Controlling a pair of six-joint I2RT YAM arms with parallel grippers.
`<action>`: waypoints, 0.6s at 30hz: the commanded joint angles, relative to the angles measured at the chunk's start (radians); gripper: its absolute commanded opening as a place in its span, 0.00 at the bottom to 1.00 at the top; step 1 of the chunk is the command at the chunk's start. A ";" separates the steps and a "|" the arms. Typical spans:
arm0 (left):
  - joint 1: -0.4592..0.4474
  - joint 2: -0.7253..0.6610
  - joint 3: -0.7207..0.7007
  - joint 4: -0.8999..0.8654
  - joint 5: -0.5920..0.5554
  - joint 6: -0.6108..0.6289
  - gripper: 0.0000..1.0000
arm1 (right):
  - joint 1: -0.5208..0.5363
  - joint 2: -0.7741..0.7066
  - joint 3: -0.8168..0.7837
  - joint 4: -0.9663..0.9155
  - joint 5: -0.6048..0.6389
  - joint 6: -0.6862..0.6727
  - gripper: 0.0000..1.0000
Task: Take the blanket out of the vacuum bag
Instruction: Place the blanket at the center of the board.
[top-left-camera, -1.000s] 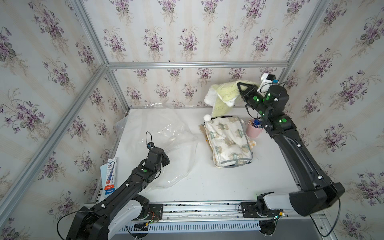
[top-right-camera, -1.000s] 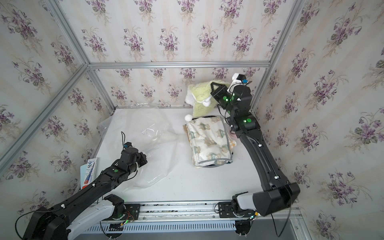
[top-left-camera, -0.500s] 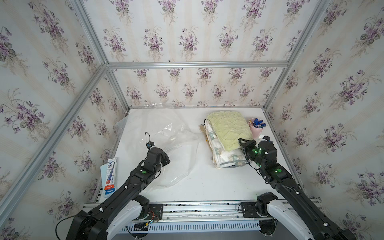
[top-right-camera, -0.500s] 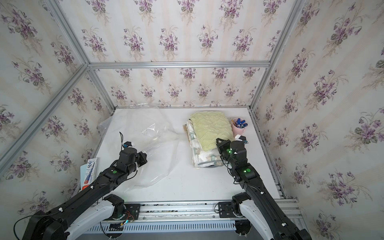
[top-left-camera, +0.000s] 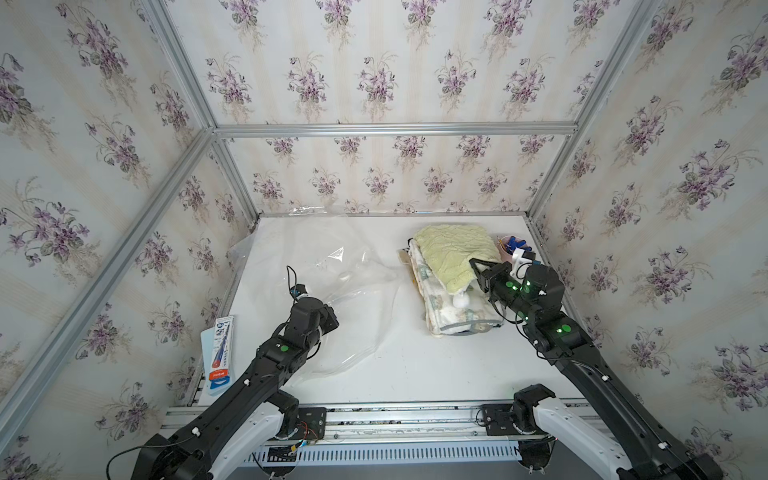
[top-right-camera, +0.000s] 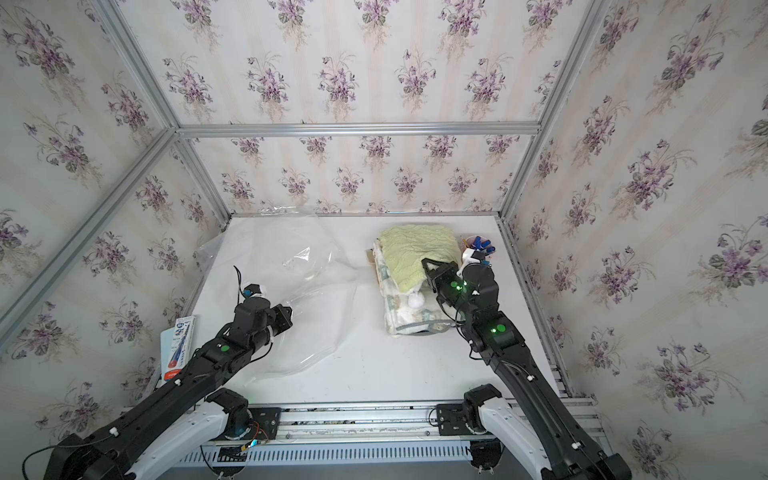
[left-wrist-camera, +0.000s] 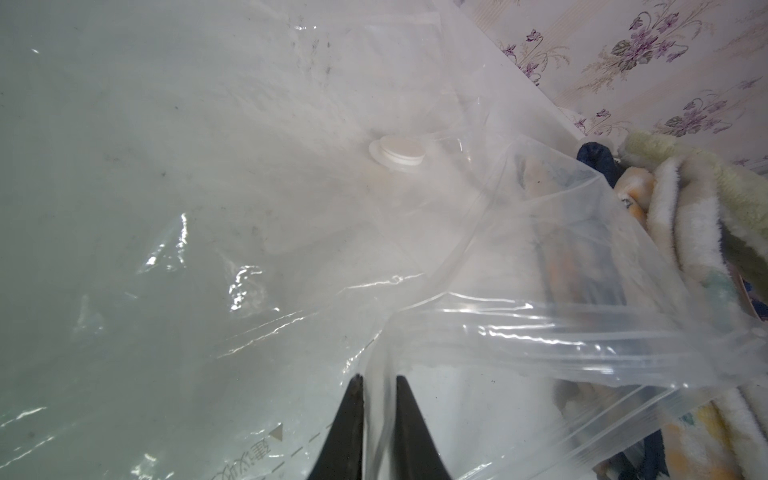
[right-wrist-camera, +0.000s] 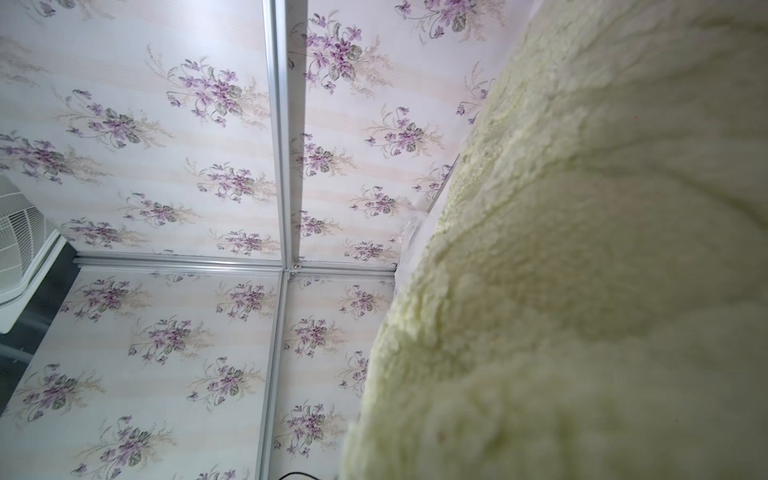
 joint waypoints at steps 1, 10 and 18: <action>0.000 0.001 0.019 0.006 0.007 0.010 0.15 | 0.009 -0.041 -0.031 -0.045 -0.009 0.048 0.00; 0.000 0.007 -0.024 0.054 0.030 -0.008 0.16 | 0.007 -0.232 -0.208 -0.314 0.043 0.009 0.14; 0.000 0.037 -0.028 0.084 0.051 -0.004 0.17 | 0.006 -0.161 -0.160 -0.450 0.034 -0.229 0.59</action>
